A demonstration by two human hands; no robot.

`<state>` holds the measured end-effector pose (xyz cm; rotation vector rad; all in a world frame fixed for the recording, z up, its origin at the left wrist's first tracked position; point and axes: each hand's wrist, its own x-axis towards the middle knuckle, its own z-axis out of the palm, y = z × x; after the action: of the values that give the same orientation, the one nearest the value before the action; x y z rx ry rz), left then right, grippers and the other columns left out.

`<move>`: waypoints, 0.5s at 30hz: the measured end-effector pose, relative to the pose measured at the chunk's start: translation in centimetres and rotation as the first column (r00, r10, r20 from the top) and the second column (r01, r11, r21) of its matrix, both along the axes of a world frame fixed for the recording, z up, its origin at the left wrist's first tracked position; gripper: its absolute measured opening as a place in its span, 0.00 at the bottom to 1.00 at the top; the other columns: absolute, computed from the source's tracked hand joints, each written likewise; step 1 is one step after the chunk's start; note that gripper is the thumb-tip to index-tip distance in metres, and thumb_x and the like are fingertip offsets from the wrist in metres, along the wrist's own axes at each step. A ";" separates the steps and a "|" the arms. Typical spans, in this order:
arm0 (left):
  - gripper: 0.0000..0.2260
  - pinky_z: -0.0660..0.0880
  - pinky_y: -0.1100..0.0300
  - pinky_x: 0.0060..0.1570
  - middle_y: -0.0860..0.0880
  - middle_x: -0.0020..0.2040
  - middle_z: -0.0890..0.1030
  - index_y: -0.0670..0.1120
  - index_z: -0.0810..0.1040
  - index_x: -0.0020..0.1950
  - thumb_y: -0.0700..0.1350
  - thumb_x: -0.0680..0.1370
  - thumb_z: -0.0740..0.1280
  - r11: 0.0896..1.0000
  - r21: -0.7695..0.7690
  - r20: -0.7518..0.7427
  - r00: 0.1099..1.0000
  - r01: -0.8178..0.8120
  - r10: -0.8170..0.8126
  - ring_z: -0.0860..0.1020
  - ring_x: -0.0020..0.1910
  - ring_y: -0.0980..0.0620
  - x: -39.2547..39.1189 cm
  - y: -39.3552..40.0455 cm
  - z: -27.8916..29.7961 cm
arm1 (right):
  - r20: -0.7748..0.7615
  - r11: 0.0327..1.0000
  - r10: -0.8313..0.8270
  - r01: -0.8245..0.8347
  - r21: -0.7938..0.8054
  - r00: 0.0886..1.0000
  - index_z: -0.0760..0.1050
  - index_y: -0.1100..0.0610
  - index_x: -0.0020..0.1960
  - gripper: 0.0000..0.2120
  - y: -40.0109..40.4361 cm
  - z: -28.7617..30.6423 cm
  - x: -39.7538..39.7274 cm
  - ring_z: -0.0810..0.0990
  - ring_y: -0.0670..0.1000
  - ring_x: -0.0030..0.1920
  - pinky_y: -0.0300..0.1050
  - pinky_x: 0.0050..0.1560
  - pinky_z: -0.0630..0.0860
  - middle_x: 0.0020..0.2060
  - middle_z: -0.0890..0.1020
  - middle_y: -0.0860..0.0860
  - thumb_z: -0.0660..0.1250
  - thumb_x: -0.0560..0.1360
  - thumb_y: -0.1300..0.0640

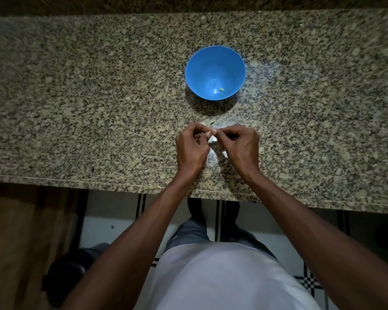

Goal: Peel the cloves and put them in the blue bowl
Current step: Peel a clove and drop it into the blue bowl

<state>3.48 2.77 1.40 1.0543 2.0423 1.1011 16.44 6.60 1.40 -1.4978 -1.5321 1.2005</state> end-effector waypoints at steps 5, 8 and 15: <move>0.04 0.84 0.57 0.45 0.54 0.44 0.83 0.44 0.81 0.50 0.42 0.78 0.74 0.999 -0.001 0.017 0.999 0.038 -0.038 0.83 0.44 0.57 0.0 -0.1 0.0 | 0.042 0.987 0.079 -0.084 0.134 0.996 0.88 0.59 0.50 0.08 -0.1 0.1 0.1 0.85 0.42 0.42 0.36 0.44 0.82 0.42 0.87 0.48 0.78 0.76 0.54; 0.04 0.83 0.60 0.48 0.53 0.45 0.84 0.44 0.81 0.51 0.43 0.79 0.73 0.999 0.001 0.073 0.996 0.048 -0.048 0.83 0.46 0.58 -0.1 -0.1 0.2 | -0.093 0.998 0.022 -0.027 -0.057 0.995 0.88 0.59 0.52 0.10 0.0 -0.2 0.2 0.88 0.46 0.43 0.47 0.47 0.86 0.42 0.88 0.50 0.77 0.76 0.53; 0.04 0.81 0.63 0.45 0.50 0.45 0.85 0.44 0.83 0.52 0.43 0.81 0.71 0.997 -0.069 0.170 0.985 0.034 -0.022 0.84 0.45 0.54 -1.3 -0.7 -0.5 | -0.331 0.916 -0.104 -0.040 -0.400 0.938 0.84 0.66 0.54 0.14 0.5 -1.1 1.4 0.88 0.63 0.47 0.65 0.54 0.84 0.44 0.88 0.61 0.72 0.81 0.54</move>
<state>2.14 2.04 0.85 0.9182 1.9123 1.0574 17.88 7.14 0.28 -1.4507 -1.0606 1.7341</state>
